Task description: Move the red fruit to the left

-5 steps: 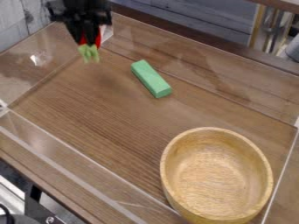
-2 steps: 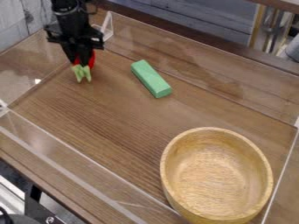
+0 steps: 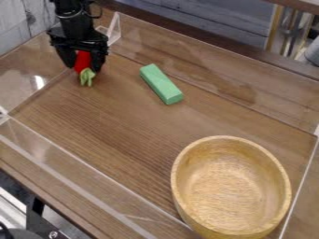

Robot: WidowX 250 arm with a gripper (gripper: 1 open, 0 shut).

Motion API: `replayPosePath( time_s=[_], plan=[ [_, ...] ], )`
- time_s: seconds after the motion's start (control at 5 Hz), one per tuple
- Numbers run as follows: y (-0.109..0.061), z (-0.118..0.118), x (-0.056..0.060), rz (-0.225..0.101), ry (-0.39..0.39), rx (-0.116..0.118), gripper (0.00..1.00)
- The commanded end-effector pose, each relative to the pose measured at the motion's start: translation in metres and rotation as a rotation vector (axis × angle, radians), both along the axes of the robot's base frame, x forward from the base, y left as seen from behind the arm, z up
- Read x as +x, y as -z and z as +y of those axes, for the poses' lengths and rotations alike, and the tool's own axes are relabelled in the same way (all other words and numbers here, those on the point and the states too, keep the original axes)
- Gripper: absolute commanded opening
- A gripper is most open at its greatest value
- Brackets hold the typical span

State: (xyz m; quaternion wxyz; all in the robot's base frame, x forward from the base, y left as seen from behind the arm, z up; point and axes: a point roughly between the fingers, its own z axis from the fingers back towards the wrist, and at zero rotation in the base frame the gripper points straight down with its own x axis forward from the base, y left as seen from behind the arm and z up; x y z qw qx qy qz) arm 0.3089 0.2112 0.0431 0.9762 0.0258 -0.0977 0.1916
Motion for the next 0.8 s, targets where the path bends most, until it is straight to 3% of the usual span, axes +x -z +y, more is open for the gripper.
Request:
replayPosePath(
  time_s=[0.0, 0.4, 0.6],
  plan=[
    [-0.041, 0.005, -0.006, -0.057, -0.116, 0.040, 1.00],
    [-0.068, 0.007, -0.002, -0.060, -0.105, 0.036, 1.00],
    [-0.073, 0.006, -0.002, -0.060, -0.136, 0.032, 1.00]
  ],
)
